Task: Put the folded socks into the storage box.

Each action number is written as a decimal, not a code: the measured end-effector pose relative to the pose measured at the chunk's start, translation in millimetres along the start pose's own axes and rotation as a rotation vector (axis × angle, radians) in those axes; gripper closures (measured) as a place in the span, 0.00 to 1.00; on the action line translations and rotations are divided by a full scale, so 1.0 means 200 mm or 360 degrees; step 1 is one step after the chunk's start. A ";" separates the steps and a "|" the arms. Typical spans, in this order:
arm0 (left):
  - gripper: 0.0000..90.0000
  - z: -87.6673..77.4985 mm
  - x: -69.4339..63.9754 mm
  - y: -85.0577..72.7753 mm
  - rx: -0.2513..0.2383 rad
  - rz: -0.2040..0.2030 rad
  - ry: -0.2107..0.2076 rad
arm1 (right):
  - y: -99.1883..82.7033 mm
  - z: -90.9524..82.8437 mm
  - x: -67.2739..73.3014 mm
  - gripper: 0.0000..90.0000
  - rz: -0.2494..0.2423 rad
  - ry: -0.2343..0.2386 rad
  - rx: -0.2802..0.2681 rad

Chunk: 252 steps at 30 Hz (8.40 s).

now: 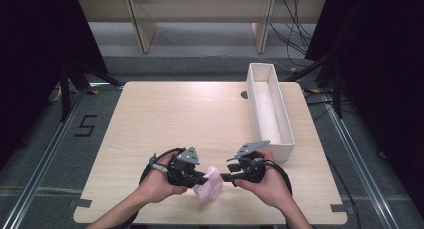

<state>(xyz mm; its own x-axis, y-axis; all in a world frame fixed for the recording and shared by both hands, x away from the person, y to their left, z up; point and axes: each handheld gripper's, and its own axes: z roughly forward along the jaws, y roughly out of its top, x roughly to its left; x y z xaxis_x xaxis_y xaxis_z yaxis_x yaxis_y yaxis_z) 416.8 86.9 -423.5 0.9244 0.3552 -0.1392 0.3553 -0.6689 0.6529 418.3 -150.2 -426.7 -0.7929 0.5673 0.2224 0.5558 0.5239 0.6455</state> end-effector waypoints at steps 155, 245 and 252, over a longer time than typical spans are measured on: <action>0.29 -0.18 0.12 -0.14 -0.0378 -0.0239 0.0356 | 0.09 -0.36 -0.24 0.94 -0.0156 -0.0170 -0.0225; 0.29 -0.14 0.13 -0.15 -0.0369 -0.0263 0.0343 | -0.05 -0.67 -0.61 0.94 0.0126 -0.0553 -0.0292; 0.29 -0.13 0.13 -0.14 -0.0366 -0.0253 0.0332 | -0.07 -0.65 -0.63 0.94 0.0124 -0.0544 -0.0270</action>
<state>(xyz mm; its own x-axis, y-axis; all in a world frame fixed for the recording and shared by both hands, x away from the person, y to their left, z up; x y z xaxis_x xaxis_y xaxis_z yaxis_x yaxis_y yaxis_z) 426.3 132.5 -425.7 0.8033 0.5848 -0.1129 0.4301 -0.4384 0.7892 477.3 -311.6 -369.4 -0.6052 0.7952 0.0379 0.5392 0.3744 0.7544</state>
